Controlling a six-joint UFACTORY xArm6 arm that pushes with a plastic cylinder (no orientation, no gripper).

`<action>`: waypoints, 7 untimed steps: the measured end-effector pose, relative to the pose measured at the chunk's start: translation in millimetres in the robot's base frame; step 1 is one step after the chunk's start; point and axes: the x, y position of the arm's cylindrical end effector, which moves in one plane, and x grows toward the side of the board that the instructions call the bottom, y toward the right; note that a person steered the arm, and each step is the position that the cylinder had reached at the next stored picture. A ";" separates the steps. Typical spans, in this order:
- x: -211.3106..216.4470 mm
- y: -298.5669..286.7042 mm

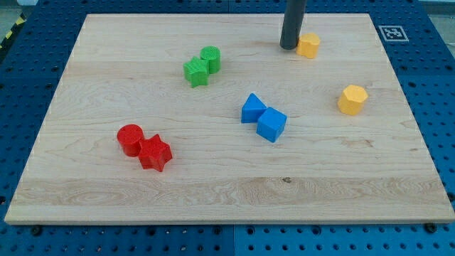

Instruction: Move the yellow heart towards the top right corner

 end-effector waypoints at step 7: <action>-35.7 76.2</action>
